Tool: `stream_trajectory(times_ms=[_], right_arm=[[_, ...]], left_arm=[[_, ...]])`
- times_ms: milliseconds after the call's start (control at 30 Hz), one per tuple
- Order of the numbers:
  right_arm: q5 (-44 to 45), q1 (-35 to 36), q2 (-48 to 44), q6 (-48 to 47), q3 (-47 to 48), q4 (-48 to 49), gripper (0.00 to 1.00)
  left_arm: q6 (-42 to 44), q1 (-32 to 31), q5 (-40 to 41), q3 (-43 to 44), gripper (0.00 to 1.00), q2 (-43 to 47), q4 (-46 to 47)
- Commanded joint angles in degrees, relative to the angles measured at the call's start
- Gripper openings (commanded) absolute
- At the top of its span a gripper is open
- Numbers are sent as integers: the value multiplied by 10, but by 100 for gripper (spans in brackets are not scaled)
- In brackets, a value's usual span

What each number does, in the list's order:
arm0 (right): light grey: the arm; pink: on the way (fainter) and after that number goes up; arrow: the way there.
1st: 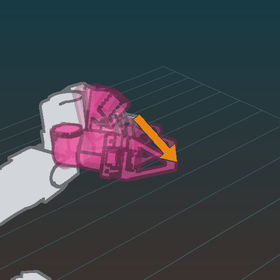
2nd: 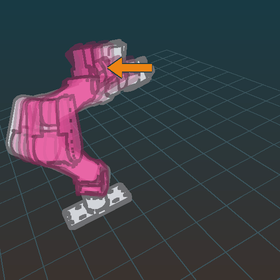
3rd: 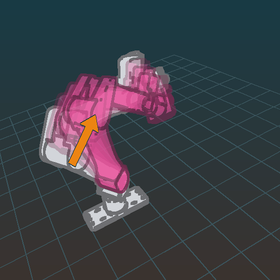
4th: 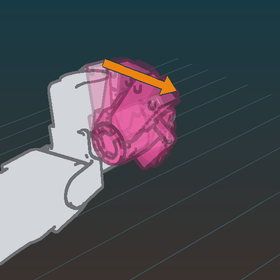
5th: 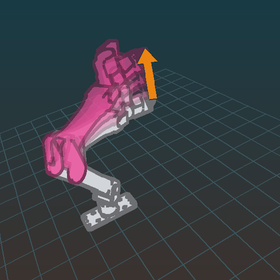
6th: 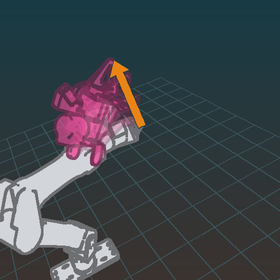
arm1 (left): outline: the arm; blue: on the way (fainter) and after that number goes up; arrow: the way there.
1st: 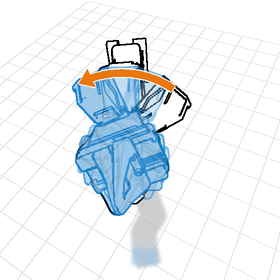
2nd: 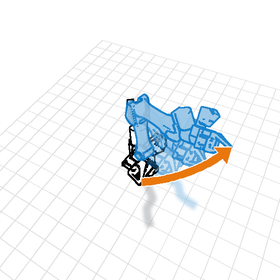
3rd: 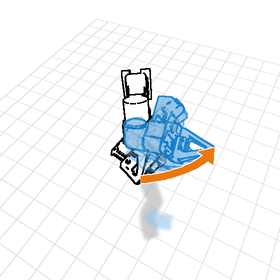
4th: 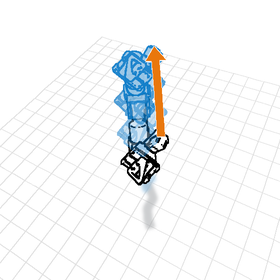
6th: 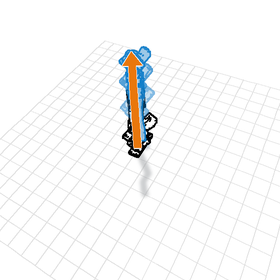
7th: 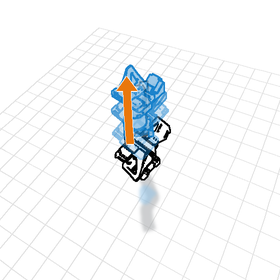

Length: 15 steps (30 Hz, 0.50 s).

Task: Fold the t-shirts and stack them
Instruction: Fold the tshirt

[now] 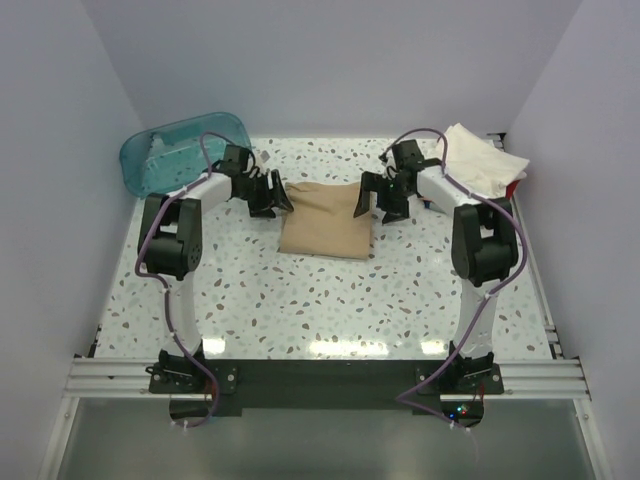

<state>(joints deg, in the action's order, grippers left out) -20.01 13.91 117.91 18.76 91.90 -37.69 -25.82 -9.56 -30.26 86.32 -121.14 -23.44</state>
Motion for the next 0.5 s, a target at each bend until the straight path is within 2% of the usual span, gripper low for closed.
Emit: stream_trajectory(times_ms=[0,333,467], right_arm=[[-38,-1,-29,5,-17,39,99],[-34,-6,-42,29,-78,82,99],[-35,-6,-44,39,-102,104,99]], left_arm=[[25,-1,-17,-11,72,34,31],[24,-6,-40,-20,71,17,50],[28,-7,-47,-28,67,7,58]])
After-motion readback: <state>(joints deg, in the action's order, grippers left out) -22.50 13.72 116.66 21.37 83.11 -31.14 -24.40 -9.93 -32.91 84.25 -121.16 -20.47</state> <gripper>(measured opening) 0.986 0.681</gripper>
